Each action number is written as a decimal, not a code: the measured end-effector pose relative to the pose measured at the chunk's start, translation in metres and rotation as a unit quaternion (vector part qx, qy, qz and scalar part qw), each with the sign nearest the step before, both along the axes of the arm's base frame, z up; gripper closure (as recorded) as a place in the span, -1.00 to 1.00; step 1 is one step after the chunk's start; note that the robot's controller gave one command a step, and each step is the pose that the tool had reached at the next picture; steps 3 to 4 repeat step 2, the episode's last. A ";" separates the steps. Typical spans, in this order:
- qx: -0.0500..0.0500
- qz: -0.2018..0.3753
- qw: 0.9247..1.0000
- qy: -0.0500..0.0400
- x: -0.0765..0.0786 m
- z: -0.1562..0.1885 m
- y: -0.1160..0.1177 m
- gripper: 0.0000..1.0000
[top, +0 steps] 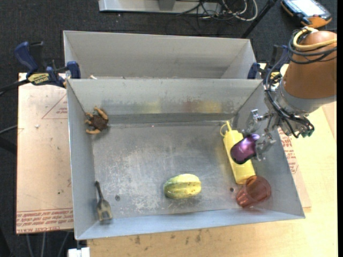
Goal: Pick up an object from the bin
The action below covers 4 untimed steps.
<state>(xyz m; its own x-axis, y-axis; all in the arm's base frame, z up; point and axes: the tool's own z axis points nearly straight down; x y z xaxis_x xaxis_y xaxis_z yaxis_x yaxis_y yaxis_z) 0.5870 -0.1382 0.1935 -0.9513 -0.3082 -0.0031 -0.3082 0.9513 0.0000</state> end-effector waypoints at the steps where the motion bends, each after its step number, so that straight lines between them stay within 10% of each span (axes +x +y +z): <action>1: 0.000 0.000 1.000 0.000 0.000 0.000 0.000 1.00; 4: 0.000 0.020 1.000 0.001 0.003 0.022 -0.004 1.00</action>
Offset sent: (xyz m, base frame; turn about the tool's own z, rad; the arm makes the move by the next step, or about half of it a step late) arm 0.0069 -0.0088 0.0437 -0.0794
